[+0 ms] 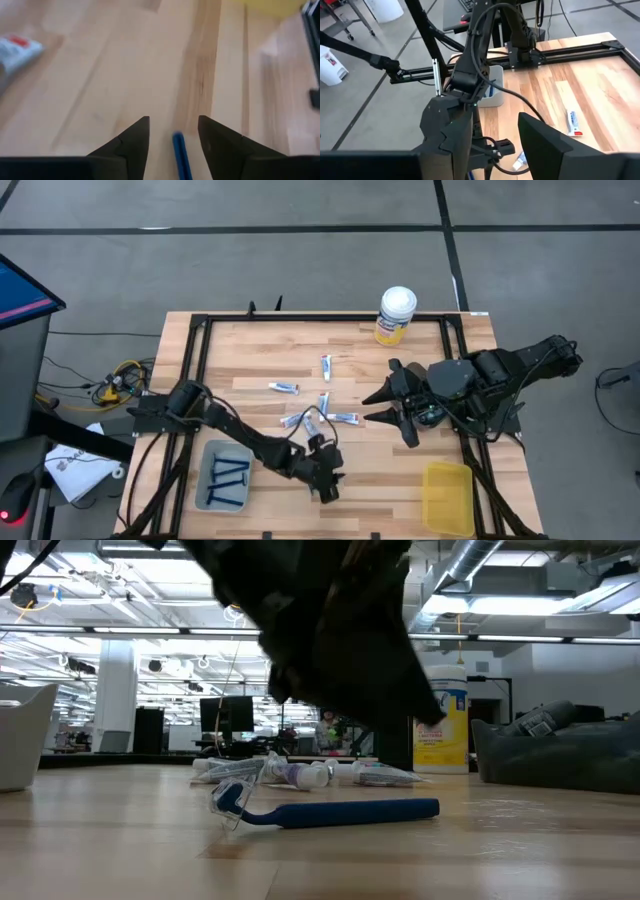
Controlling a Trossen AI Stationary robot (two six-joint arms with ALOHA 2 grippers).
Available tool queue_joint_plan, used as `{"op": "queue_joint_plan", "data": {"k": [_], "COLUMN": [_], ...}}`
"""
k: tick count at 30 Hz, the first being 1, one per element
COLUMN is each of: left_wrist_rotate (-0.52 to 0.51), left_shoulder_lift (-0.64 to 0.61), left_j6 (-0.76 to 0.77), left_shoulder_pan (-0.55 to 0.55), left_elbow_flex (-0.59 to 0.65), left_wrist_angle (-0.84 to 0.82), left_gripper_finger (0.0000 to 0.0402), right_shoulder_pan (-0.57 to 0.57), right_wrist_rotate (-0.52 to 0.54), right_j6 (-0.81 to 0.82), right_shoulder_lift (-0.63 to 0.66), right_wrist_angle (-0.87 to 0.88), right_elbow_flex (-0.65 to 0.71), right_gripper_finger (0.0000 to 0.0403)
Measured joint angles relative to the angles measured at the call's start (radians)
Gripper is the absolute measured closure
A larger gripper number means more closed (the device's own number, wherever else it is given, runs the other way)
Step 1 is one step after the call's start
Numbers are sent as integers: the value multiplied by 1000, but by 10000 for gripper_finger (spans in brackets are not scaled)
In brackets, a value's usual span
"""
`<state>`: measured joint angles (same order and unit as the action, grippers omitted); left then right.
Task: Pick & Place Travel size toiletries
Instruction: Put the blue razor into the gray bin
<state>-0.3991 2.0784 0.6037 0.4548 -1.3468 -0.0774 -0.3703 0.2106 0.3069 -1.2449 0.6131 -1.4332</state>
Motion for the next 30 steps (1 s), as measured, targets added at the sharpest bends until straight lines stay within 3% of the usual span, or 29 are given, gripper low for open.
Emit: {"op": "queue_joint_plan", "data": {"k": [15, 18, 23, 30], "left_wrist_rotate": [-31, -12, 32, 61], "left_shoulder_lift": [115, 116, 113, 97], "left_j6": [14, 48, 84, 89], "left_shoulder_pan": [50, 49, 46, 34], "left_elbow_flex": [-5, -8, -10, -6], "left_wrist_angle": [-9, -77, -175, -181], "left_gripper_finger": [265, 290, 379, 384], "right_shoulder_pan": [-37, -36, -36, -36], "right_wrist_rotate": [0, 0, 0, 0], "right_j6": [5, 14, 16, 19], "right_shoulder_lift": [0, 0, 0, 0], "right_wrist_angle": [9, 9, 9, 8], "right_elbow_flex": [0, 0, 0, 0], "right_gripper_finger": [254, 256, 262, 266]}}
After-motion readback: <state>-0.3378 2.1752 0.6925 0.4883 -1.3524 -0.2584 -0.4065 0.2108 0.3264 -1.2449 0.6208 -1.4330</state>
